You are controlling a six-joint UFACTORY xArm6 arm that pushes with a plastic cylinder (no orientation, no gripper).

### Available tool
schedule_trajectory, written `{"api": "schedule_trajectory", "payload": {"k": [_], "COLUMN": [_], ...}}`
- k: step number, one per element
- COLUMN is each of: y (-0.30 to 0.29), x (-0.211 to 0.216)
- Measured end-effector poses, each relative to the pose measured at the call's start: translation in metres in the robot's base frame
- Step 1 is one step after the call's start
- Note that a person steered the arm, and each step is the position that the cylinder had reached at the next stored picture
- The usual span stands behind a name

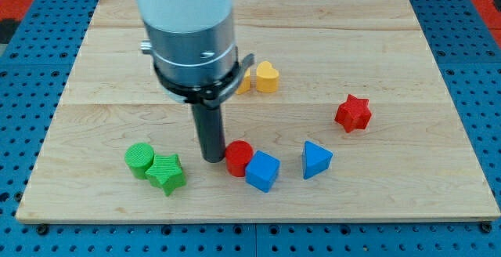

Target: Push the red circle into the red star

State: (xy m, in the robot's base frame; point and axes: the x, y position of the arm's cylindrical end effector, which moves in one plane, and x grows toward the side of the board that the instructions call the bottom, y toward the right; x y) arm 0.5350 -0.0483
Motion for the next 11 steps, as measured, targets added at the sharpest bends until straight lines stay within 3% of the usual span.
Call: {"api": "schedule_trajectory", "payload": {"k": [1,2,4,6,7,9,11], "y": [-0.007,0.023,0.051,-0.01,0.013,0.14,0.098], "x": [0.026,0.044,-0.02,-0.026,-0.062,-0.064,-0.06]}}
